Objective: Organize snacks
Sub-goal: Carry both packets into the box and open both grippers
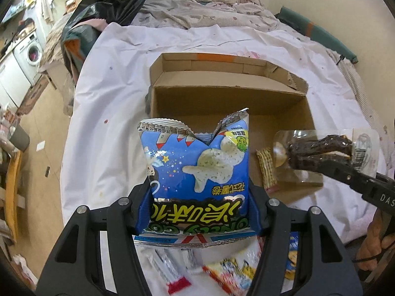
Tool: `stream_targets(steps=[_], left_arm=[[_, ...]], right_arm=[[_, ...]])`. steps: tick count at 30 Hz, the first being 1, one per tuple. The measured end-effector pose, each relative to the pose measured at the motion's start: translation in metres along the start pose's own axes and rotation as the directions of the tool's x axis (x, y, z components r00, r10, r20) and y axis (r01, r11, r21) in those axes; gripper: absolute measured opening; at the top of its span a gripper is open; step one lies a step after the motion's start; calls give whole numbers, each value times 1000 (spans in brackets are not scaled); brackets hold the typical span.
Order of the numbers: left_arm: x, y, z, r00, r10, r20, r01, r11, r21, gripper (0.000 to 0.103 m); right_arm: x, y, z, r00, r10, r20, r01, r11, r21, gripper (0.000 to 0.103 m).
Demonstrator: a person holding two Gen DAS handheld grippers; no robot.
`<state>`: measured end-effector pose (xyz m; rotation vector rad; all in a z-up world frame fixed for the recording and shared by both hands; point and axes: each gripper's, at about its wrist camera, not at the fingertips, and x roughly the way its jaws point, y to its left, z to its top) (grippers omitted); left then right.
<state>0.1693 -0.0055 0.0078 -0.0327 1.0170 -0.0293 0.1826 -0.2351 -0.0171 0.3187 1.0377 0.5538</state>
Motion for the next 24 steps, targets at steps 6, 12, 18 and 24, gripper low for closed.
stream_targets(steps=[6,12,18,24], left_arm=[[26,-8,3,1000,20,17,-20,999,29,58],[43,-3,0,999,-5,-39,5,1000,-5,58],[47,-2,1,999,-3,-43,2,1000,-18,59],[47,0,0,999,-10,-46,8,999,-32,60]], right_arm=[[30,-10,-5,999,5,-54,-4,1000,18,14],[48,-5,-8,995,-25,-100,24,1000,-8,14],[62,5,-5,993,-30,-114,25,999,-44,14],[65,5,-4,993,-24,-117,19,999,-44,15]])
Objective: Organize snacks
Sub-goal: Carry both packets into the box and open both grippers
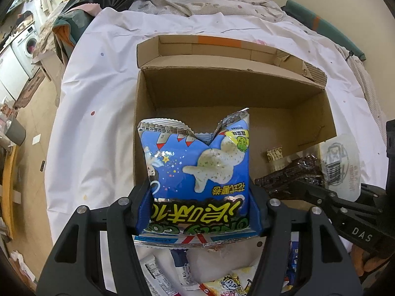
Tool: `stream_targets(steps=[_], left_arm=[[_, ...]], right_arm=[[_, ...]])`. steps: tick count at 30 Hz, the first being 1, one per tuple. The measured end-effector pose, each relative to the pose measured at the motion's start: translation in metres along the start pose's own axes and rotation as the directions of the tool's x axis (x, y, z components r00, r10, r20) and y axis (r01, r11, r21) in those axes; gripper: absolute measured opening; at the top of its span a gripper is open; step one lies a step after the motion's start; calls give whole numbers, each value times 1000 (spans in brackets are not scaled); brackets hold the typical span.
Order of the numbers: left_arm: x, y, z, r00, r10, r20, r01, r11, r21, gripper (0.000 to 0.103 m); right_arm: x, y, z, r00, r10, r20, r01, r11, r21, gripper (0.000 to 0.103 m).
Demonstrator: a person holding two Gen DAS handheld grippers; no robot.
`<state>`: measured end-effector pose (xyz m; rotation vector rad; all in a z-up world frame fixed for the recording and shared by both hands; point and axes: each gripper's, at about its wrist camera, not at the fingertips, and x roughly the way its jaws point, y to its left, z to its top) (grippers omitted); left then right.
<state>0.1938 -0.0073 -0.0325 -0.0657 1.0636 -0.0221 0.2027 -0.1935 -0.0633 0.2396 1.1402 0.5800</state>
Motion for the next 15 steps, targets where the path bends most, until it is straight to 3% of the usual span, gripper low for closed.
stream_targets(steps=[7,13,14,15], left_arm=[[-5,-3,-2,999,7,33,-8,1000,13,61],[-10,1,-3,999,10,38,-9,1000,-17,89],[-11,1,-2,999,0,42,1,1000,-19,90],[-13,1,-2,999,-4,49,5,1000,-16,90]], right_arm=[[0,3,-2,999,-34,5,34,999,-21,18],[4,3,-3,990,-143,-6,143,988,-59,20],[3,3,-2,987,-162,-2,161,985,-61,27],[1,2,-2,985,-172,9,172,983,-60,42]])
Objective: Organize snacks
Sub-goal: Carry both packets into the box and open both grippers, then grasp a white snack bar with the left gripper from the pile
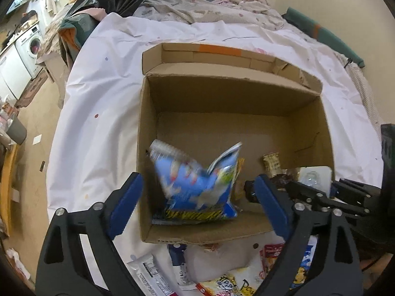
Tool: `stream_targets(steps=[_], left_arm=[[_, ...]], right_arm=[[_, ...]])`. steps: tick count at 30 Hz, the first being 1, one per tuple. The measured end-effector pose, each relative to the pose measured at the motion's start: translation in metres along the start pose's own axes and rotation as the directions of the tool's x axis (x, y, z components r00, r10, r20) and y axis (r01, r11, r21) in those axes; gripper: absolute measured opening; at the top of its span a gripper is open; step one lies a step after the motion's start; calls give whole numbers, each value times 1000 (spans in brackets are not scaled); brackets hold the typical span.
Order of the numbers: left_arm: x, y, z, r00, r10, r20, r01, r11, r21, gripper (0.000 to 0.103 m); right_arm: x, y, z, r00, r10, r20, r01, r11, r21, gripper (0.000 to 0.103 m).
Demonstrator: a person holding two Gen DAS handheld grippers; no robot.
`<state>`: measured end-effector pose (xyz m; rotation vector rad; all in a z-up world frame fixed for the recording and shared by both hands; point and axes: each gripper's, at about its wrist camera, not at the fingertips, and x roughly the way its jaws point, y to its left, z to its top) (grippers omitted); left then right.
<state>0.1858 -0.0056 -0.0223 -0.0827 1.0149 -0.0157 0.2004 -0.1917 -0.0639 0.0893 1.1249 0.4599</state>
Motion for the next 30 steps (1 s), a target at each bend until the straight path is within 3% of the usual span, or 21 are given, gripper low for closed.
stream_targets(steps=[1,2,3,7,16,30], left_arm=[[-1,0,0,1000,2,8,-3,1000,3,90],[-3,-1,0,1000,7,15,-7,1000,7,90],[-4,-1,0,1000,12,23,-12,1000,9,90],[-5,2,1,1000,8,30,-8,1000,-4,90],[-4,4,0,999,12,34,-12,1000,-15,90],[-18,10,-9,998,18,52,-17,1000,-12,90]], right_arm=[[-4,-1,0,1000,-13,21,12,1000,4,54],[-9,-2,1,998,-30,50,30,1000,8,77],[-14,-3,2,995,-49,85,48,999,10,85],[-31,-9,6,981,-91,171,87,996,33,86],[-36,-27,9,981,-66,181,45,992,119,86],[-54,-18,0,979,-29,202,6,993,116,86]])
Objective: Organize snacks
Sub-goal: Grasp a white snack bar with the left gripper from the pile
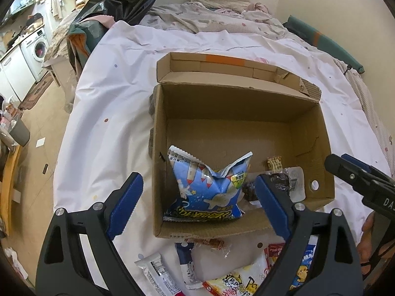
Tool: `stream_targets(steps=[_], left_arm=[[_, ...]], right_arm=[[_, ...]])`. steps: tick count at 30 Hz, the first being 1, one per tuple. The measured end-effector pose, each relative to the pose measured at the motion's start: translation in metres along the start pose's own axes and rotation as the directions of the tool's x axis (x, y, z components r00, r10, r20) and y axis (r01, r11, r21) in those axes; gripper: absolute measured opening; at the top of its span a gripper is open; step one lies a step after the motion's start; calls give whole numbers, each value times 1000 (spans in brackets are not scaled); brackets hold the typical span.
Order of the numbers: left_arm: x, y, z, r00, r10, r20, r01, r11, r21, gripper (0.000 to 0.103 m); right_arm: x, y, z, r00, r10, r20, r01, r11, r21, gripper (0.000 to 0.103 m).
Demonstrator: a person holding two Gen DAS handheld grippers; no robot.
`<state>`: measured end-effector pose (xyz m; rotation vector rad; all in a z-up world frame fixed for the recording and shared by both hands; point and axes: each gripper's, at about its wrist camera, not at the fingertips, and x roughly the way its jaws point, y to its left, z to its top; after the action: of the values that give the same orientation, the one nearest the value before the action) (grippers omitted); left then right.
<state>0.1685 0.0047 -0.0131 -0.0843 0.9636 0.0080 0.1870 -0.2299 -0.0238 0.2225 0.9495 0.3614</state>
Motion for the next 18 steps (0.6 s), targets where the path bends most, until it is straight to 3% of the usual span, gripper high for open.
stream_targets(steps=[10,18], left_arm=[[-23,13,-15,1000,-4,17,5,1000,-20,90],[-31,32,-41,999,-23,-43,19,996,-84,90]], right_arm=[[-25,-2,-24,1000,3,-12,-3,1000,18,86],[-35,-9,-47,999,1,-38,1,999,50,86]])
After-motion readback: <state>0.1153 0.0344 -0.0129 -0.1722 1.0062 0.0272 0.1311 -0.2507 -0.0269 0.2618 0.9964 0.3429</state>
